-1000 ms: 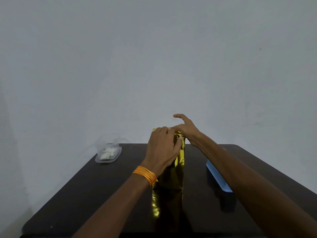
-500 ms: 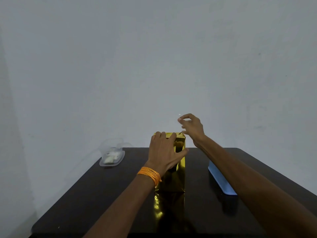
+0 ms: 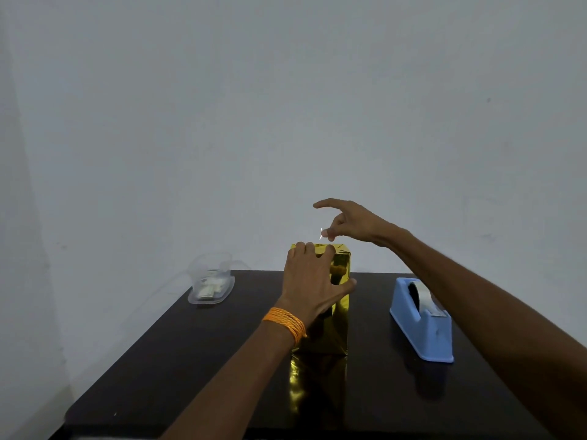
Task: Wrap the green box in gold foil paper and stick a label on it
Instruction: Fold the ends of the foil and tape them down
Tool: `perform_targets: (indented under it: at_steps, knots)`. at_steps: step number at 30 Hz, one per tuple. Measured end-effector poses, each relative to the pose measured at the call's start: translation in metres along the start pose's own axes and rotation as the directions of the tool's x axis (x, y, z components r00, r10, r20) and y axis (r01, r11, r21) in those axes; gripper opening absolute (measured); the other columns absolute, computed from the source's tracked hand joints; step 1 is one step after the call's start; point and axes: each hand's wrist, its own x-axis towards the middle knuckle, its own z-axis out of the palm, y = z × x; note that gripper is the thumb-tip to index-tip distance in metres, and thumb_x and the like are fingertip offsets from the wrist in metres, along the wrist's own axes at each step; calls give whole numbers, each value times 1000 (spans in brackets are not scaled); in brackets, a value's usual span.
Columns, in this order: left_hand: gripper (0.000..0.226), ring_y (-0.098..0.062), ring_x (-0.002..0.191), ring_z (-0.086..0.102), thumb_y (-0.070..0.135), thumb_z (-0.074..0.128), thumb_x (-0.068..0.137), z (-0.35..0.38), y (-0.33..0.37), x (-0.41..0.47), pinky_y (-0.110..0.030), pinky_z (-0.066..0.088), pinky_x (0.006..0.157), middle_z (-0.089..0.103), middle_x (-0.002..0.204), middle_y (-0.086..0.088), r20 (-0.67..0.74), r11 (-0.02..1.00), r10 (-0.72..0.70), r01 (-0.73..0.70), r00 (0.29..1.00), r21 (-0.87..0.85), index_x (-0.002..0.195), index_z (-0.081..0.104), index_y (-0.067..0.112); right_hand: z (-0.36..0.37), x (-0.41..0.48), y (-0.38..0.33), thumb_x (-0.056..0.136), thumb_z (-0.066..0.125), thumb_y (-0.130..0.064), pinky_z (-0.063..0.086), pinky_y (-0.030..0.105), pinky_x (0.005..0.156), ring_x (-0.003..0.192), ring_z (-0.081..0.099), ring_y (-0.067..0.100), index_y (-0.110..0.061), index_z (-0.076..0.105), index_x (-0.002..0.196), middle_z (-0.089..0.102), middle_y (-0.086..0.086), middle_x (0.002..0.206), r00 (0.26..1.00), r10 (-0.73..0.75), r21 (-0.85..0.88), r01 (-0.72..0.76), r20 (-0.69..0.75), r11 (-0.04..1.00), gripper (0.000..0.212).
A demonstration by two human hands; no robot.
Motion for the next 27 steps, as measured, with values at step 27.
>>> perform_targets:
  at_steps: [27]
  knots:
    - [75, -26, 126, 37, 73, 50, 82, -3, 1, -3, -42, 30, 108, 44, 139, -9, -36, 999, 22, -23, 999, -38, 140, 41, 25, 18, 21, 10, 88, 74, -19, 49, 29, 76, 76, 61, 8, -12, 73, 88, 68, -8, 85, 998, -39, -59, 42, 44, 997, 8]
